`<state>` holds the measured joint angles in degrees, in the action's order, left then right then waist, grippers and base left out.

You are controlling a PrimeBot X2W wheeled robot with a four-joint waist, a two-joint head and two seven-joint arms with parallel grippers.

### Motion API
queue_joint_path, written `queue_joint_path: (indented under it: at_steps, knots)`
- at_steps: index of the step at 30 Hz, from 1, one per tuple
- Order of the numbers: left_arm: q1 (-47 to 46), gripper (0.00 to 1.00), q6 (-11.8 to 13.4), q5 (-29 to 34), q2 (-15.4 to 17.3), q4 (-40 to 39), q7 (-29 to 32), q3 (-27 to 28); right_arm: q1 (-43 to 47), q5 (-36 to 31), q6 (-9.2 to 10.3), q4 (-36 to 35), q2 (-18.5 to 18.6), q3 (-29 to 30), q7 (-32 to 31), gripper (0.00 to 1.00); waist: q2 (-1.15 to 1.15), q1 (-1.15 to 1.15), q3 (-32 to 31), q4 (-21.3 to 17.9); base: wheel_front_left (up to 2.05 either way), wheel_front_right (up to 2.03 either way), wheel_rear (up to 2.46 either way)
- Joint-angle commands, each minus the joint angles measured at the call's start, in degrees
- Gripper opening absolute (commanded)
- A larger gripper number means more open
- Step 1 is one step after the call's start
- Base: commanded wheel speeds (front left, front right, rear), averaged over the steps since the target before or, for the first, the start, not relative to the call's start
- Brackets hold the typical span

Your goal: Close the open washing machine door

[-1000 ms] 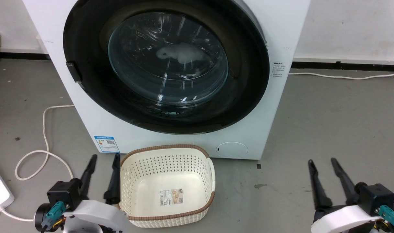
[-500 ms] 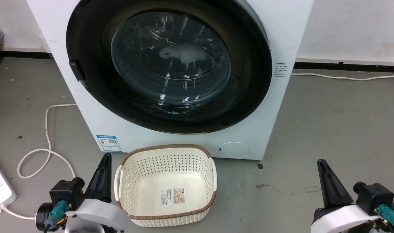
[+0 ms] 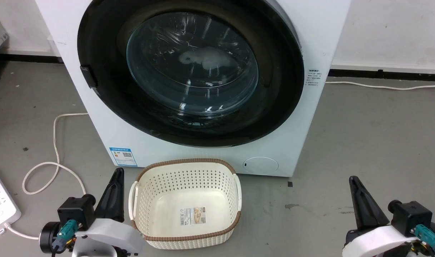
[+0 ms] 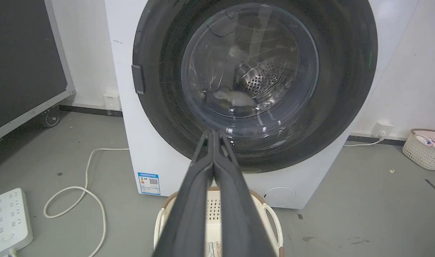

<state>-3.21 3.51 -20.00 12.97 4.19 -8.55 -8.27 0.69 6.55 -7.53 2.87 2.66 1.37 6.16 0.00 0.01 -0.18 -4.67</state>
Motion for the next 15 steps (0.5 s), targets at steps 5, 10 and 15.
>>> queue_joint_path:
  at_steps: [5, 10, 15]
  knots:
    - [0.80, 0.00, -0.43, 1.75, -0.91, -0.52, 0.78, 0.70, -0.17, -0.84, 0.01, -0.59, 0.06, -0.20, -0.44, 0.00, 0.00, 0.00, 0.01, 0.27, 0.00, 0.00, 0.00]
    - [0.93, 0.00, -0.59, 2.72, -1.40, -0.72, 1.19, 1.10, -0.19, -1.14, 0.01, -0.71, 0.07, -0.27, -0.75, 0.00, 0.00, -0.01, 0.02, 0.51, 0.00, 0.00, 0.00]
    - [1.05, 0.00, -0.76, 3.70, -1.89, -0.92, 1.61, 1.51, -0.22, -1.45, 0.01, -0.83, 0.08, -0.33, -1.05, 0.00, 0.00, -0.01, 0.03, 0.74, 0.00, 0.00, 0.00]
